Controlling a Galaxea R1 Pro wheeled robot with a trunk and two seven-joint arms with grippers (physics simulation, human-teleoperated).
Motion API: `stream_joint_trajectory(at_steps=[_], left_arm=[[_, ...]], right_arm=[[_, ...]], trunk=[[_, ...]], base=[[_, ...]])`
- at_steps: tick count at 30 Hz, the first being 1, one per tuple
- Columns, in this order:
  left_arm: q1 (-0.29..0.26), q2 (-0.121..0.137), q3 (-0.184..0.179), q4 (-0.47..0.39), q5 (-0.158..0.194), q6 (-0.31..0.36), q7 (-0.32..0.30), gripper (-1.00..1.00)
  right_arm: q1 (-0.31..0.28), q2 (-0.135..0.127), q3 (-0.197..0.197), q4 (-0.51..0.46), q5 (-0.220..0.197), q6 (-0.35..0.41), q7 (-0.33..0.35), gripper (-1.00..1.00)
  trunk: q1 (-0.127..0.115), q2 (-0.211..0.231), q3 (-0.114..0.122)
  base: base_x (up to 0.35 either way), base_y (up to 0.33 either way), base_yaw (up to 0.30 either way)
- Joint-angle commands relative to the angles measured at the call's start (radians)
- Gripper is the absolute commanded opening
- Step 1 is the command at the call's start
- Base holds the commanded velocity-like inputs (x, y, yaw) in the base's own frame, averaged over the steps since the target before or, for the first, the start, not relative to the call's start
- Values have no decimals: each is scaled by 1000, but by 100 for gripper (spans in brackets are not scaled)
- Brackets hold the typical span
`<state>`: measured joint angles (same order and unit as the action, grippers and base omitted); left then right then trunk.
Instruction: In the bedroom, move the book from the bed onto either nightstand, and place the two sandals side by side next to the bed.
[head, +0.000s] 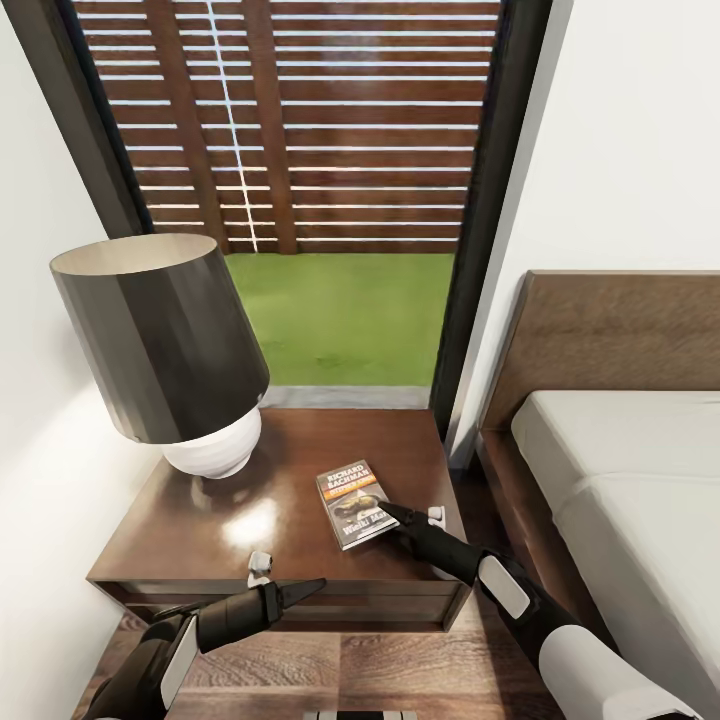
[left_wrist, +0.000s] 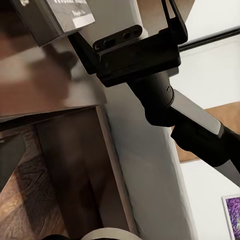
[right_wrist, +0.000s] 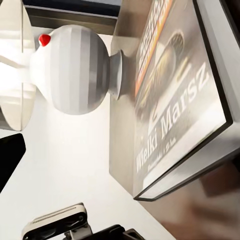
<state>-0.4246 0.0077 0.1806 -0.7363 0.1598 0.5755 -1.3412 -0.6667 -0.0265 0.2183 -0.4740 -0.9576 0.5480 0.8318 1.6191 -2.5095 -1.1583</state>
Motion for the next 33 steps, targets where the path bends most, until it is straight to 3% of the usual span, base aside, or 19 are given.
stream_joint_trajectory(at_steps=[1,8,33], left_arm=[[0,0,0,0,2,10,-3,100],[0,0,0,0,2,10,-3,100],[0,0,0,0,3,10,-3,100]], right_arm=[[-1,-1,5,0,-10,6,0,100],[-1,-1,4,0,-9,6,0,100],[-1,-1,5,0,-10,6,0,100]], trunk=[[0,0,-1],[-2,1,15],[-2,1,15]], base=[[0,0,0],[0,0,0],[-19,0,0]])
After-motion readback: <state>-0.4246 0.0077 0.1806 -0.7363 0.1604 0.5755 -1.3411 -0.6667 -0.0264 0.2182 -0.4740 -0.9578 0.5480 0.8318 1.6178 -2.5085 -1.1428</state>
